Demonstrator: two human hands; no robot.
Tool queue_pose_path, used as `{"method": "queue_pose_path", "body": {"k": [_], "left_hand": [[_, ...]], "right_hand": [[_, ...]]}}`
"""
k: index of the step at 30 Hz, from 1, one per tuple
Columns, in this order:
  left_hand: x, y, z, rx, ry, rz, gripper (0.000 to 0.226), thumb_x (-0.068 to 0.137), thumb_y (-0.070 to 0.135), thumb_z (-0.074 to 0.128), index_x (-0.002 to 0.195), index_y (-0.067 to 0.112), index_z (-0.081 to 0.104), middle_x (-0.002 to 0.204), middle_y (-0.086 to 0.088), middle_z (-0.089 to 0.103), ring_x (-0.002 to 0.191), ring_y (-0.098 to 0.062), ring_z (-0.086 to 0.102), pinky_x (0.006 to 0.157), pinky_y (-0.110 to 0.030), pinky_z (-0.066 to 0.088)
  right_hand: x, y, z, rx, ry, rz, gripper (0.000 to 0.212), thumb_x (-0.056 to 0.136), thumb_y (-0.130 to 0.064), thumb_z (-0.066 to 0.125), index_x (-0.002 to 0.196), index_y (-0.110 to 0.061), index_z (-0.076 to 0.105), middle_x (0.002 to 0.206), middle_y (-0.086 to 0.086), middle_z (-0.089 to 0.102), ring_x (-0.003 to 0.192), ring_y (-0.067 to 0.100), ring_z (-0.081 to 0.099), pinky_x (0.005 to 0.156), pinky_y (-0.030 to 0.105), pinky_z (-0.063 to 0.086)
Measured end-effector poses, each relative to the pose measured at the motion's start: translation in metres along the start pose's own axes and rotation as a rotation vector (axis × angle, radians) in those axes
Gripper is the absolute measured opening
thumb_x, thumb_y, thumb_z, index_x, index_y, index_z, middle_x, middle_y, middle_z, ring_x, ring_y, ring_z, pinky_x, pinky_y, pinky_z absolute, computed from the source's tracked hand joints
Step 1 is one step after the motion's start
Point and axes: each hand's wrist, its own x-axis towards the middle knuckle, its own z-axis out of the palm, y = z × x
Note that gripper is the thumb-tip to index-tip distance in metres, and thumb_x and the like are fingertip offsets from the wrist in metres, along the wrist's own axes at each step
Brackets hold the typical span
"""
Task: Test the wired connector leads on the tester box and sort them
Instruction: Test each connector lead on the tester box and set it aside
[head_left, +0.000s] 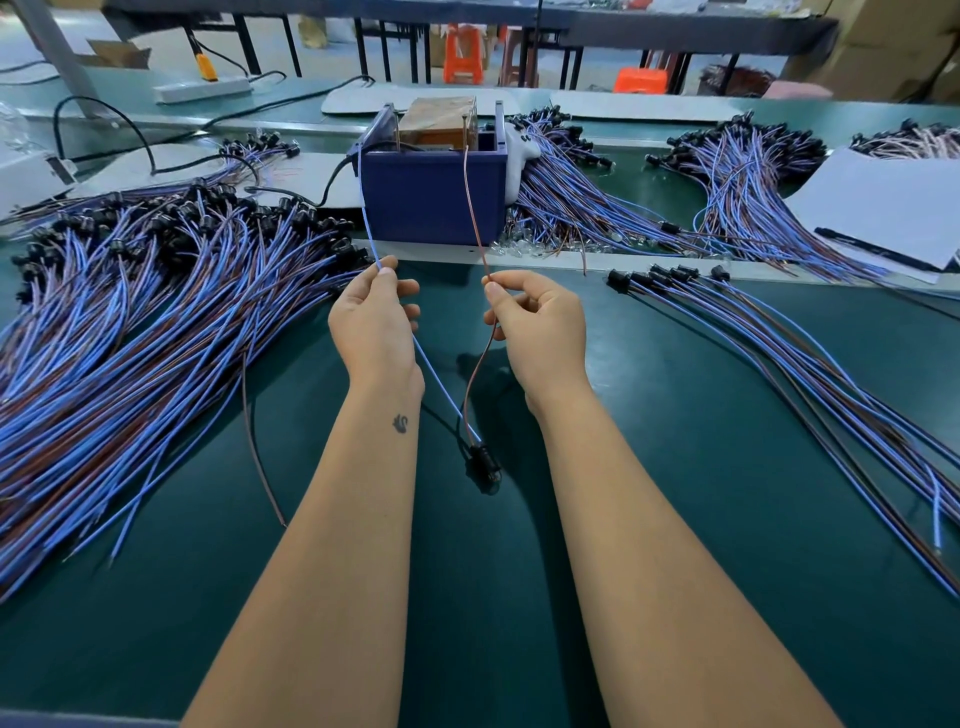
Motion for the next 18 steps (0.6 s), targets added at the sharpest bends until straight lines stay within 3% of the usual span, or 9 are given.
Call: {"method": "queue_pose_path", "body": {"k": [18], "left_hand": [[-0.0044,-0.0005,0.0017,0.127,-0.072,-0.002,0.018,0.097,0.013,0.054,0.092,0.017,0.071,0.069,0.005,0.066,0.046,-0.004,0.047,0.048,-0.015,0.043]], "right_hand": [[0.0001,-0.0001,-0.0003,-0.002,-0.009,0.003,0.010,0.092,-0.017,0.064,0.090,-0.024,0.070,0.062,-0.004,0.063,0.066,0.010,0.059,0.079,0.047,0.056]]}}
